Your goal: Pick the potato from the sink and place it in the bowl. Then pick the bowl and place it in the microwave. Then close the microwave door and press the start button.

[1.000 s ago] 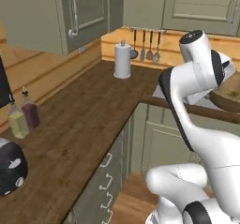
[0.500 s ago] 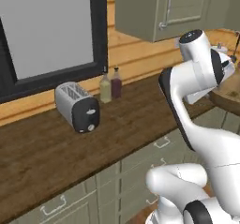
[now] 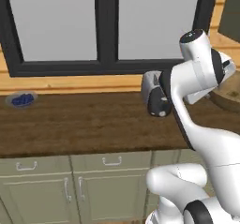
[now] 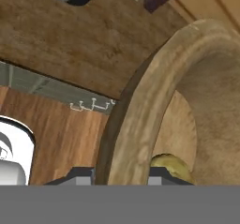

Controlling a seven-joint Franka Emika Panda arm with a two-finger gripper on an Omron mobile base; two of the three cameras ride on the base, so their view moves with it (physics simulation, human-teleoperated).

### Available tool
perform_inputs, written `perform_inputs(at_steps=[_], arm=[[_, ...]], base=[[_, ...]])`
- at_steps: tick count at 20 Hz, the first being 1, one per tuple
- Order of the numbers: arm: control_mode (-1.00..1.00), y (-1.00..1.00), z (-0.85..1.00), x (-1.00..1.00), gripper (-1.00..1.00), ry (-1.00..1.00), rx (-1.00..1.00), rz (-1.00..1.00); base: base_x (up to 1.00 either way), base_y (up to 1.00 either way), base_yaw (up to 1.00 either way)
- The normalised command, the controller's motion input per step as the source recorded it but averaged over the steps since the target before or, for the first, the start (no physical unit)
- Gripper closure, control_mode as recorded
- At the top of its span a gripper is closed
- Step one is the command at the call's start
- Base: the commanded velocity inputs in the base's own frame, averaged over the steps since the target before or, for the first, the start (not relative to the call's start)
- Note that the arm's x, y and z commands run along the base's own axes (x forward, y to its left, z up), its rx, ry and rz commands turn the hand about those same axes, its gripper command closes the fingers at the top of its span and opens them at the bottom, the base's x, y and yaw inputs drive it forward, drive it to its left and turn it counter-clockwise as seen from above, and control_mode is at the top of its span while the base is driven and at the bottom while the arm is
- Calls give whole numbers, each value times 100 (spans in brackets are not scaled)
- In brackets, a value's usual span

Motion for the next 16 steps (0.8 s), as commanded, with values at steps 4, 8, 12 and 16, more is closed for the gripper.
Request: perform_inputs(at_steps=[4, 8, 12, 16], arm=[[100, 0, 0, 0, 100, 0, 0, 0], [100, 0, 0, 0, 100, 0, 0, 0], [100, 0, 0, 0, 100, 0, 0, 0], [100, 0, 0, 0, 100, 0, 0, 0]], base=[[-11, 39, 89], [-3, 31, 84], [0, 27, 82], [0, 36, 83]])
